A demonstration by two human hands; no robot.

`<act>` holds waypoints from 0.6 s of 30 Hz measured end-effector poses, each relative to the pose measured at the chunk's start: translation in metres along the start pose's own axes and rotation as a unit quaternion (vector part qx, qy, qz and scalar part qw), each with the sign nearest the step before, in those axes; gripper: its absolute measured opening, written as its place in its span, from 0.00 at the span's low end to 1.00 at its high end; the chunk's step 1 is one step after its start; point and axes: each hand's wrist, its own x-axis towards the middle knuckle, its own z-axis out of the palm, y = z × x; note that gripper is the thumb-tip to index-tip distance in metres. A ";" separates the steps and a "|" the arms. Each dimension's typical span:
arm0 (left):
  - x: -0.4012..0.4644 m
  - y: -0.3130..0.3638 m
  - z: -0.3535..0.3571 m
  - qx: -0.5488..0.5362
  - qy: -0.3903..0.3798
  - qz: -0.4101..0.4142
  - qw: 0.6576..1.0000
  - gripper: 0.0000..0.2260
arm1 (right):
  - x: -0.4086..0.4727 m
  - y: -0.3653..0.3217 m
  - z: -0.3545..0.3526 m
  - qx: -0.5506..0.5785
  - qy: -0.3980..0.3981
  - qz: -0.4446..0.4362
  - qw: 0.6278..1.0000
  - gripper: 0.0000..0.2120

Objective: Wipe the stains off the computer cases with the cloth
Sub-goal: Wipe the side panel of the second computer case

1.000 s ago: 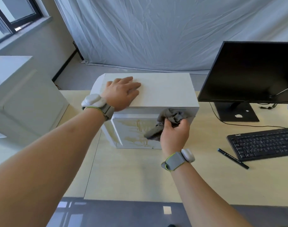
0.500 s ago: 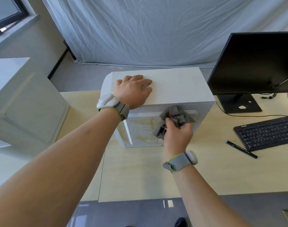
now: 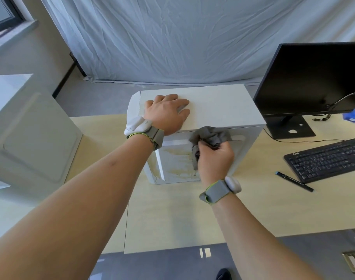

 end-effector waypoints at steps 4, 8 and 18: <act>0.002 -0.001 0.000 -0.009 -0.007 -0.005 1.000 0.20 | -0.025 0.015 0.023 -0.098 -0.100 -0.038 0.989 0.11; 0.000 -0.003 -0.001 -0.014 -0.009 -0.006 1.000 0.20 | -0.022 0.011 0.013 -0.050 -0.040 -0.033 0.997 0.10; 0.001 -0.003 -0.001 -0.023 0.003 -0.008 1.000 0.19 | -0.040 0.028 0.052 -0.161 -0.094 -0.216 0.959 0.06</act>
